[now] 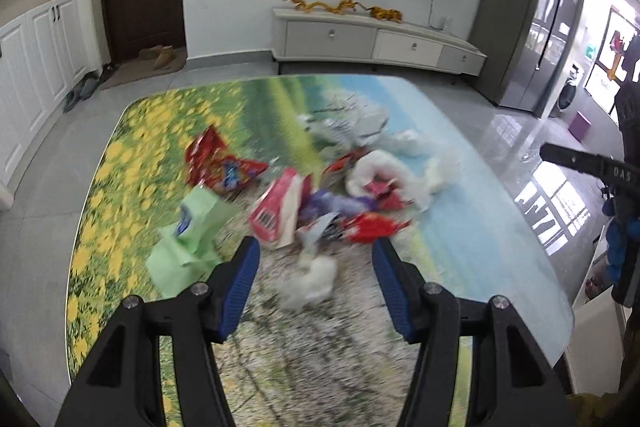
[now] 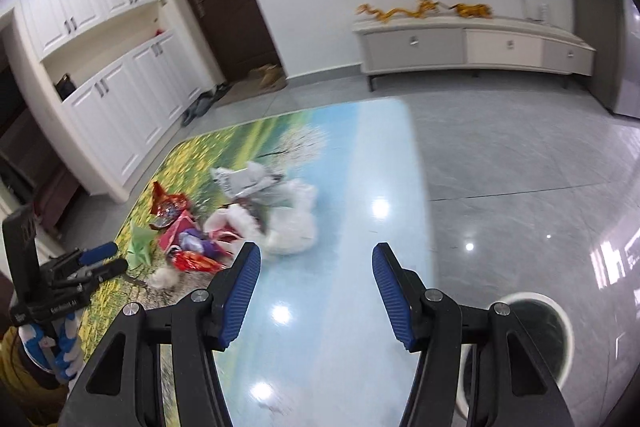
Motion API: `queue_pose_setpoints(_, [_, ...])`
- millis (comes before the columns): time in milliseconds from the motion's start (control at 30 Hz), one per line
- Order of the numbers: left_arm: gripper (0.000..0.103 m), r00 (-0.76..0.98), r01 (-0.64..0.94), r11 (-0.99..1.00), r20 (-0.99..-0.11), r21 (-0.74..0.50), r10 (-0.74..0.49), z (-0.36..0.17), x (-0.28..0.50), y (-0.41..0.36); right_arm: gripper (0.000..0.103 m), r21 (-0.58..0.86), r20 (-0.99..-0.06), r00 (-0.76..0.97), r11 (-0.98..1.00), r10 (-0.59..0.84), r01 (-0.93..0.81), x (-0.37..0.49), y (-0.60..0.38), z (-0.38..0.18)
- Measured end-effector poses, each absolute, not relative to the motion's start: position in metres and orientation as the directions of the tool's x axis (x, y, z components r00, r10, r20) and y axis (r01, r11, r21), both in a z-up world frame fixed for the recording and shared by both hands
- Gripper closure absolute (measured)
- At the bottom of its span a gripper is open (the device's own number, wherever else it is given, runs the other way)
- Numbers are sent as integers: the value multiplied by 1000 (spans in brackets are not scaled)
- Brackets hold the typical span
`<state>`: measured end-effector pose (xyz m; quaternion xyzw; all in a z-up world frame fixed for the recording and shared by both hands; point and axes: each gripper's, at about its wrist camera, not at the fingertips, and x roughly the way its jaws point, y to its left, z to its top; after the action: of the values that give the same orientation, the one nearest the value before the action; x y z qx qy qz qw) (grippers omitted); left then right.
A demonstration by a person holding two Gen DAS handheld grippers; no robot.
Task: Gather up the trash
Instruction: 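Grasp a white tissue with the left gripper while the right grasps a white plastic bag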
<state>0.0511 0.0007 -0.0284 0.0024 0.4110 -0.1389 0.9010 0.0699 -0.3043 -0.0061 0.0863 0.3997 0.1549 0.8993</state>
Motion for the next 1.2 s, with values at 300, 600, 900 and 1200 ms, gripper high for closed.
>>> queue_pose_setpoints(300, [47, 543, 229, 961, -799, -154, -258, -75, 65, 14, 47, 310, -765, 526, 929, 371, -204, 137, -263, -63])
queue_pose_setpoints(600, [94, 519, 255, 949, -802, -184, -295, -84, 70, 3, 96, 350, -763, 503, 914, 405, -205, 143, -270, -78])
queue_pose_setpoints(900, [97, 548, 268, 924, -746, -272, -379, -50, 49, 2, 97, 401, -648, 594, 876, 478, -267, 94, -301, -28])
queue_pose_setpoints(1200, [97, 571, 335, 902, -703, -271, -424, -11, 41, -33, 95, 387, -624, 613, 873, 484, -296, 68, -323, -7])
